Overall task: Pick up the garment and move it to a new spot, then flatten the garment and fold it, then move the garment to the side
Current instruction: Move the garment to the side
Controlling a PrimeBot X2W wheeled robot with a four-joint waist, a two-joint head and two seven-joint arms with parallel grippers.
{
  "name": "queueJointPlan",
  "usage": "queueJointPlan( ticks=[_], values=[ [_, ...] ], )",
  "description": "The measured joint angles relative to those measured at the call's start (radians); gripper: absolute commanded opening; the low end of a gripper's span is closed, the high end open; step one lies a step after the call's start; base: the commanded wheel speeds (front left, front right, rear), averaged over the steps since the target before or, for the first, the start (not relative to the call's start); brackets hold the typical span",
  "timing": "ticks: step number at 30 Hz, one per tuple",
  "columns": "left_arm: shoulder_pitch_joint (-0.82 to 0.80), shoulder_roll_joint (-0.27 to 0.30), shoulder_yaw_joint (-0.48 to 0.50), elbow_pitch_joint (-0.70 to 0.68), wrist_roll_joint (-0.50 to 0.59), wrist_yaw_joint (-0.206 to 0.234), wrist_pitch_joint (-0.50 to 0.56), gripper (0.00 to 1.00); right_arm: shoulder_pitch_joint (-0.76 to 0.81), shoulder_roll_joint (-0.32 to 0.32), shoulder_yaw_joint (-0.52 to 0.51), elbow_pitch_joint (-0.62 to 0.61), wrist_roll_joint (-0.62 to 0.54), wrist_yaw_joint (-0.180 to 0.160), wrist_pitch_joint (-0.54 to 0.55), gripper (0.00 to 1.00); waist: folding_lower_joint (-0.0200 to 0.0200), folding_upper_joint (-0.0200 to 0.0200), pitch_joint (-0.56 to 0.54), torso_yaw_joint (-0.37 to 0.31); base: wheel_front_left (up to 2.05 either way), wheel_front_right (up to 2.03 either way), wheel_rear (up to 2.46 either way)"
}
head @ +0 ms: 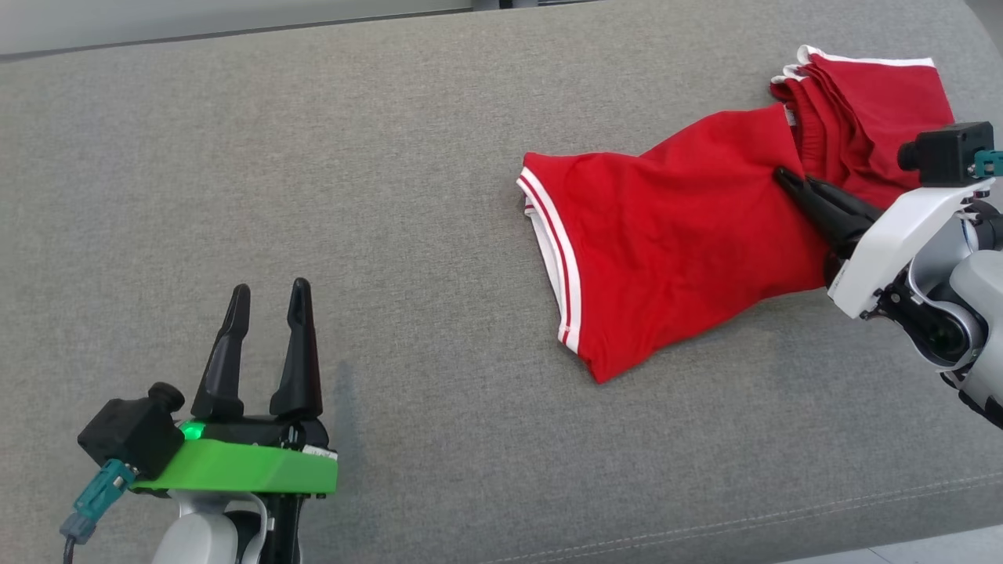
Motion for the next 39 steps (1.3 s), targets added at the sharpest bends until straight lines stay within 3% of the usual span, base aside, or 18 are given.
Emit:
queueJointPlan(
  ticks=[12, 28, 39],
  values=[
    [-0.001, 0.0, -0.029, 0.0, 0.011, -0.004, 0.0, 1.0, -0.116, -0.035, -0.052, 0.028, 0.002, 0.0, 0.015, 0.0, 0.0, 0.0, 0.017, -0.072, 0.0, 0.0, 0.0],
    [-0.034, 0.0, -0.045, 0.01, 0.014, -0.007, 0.0, 1.0, -0.265, -0.122, -0.057, 0.086, -0.017, -0.003, 0.145, 0.0, 0.0, 0.0, 0.072, -0.006, 0.0, 0.0, 0.0],
    [-0.034, 0.001, -0.023, 0.019, 0.021, -0.007, 0.0, 1.0, -0.327, -0.14, -0.052, 0.087, -0.05, -0.003, 0.211, 0.0, 0.0, 0.0, 0.075, -0.002, 0.0, 0.0, 0.0]
  ],
)
